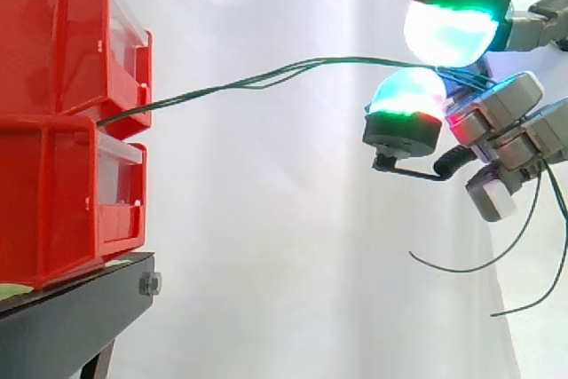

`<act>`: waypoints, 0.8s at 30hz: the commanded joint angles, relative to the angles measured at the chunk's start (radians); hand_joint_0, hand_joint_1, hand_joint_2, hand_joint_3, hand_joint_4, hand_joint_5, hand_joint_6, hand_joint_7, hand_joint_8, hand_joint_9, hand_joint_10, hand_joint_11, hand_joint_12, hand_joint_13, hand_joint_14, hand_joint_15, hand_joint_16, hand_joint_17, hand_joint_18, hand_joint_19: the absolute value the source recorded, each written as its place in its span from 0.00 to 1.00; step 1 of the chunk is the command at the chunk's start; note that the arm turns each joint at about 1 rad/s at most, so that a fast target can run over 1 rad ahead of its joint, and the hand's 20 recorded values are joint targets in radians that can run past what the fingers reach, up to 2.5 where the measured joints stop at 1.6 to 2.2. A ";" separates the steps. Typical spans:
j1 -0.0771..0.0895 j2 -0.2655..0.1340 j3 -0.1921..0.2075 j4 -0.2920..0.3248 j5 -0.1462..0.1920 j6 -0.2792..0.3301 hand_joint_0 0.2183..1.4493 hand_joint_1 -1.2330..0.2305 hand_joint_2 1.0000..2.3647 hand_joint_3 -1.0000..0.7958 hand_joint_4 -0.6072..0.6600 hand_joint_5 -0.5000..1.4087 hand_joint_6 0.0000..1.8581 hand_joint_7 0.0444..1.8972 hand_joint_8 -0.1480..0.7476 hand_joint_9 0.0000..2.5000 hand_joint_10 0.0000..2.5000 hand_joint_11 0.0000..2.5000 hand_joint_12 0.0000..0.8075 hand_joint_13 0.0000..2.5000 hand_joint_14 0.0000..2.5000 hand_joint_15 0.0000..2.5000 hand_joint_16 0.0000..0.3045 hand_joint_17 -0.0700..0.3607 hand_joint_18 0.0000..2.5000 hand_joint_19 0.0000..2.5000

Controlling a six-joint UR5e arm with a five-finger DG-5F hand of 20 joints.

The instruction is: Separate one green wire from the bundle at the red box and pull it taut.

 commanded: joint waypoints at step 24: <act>-0.015 0.000 0.000 0.017 -0.005 0.003 0.35 0.34 0.01 0.34 0.55 0.15 0.47 0.58 0.45 0.53 0.00 0.66 0.38 0.58 0.01 0.55 0.18 0.45 0.38 0.26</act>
